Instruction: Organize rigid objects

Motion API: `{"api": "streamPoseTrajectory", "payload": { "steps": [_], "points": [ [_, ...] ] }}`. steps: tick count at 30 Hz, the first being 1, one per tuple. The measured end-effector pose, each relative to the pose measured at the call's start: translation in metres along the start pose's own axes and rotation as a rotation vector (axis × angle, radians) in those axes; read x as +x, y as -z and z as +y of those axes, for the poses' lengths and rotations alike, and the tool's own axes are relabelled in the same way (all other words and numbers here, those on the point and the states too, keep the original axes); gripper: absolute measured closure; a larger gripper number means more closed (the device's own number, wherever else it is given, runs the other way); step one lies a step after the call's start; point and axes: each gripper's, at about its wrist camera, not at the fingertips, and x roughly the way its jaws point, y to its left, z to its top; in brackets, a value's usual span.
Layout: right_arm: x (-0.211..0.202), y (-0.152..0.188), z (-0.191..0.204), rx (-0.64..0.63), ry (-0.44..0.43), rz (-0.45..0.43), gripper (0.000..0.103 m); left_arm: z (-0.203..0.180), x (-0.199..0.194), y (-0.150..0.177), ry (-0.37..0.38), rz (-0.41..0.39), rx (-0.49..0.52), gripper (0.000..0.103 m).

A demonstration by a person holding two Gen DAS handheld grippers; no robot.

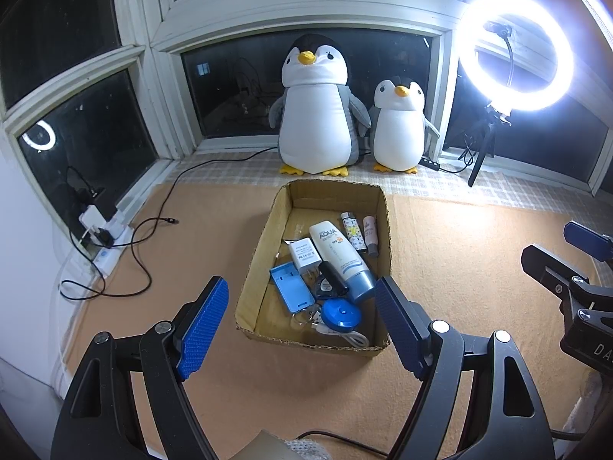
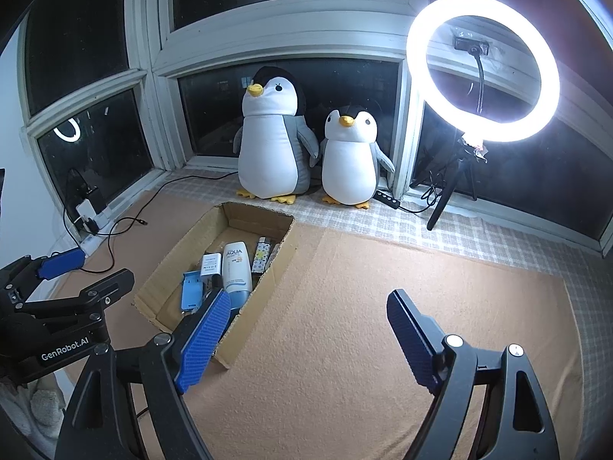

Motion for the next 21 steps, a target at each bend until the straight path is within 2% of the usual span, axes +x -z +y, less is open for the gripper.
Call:
{"api": "streamPoseTrajectory", "payload": {
  "steps": [21],
  "points": [
    [0.0033, 0.0037, -0.0012, 0.005, 0.002, 0.012, 0.022, -0.0032, 0.0004, 0.0000, 0.006, 0.002, 0.006, 0.024]
  ]
}}
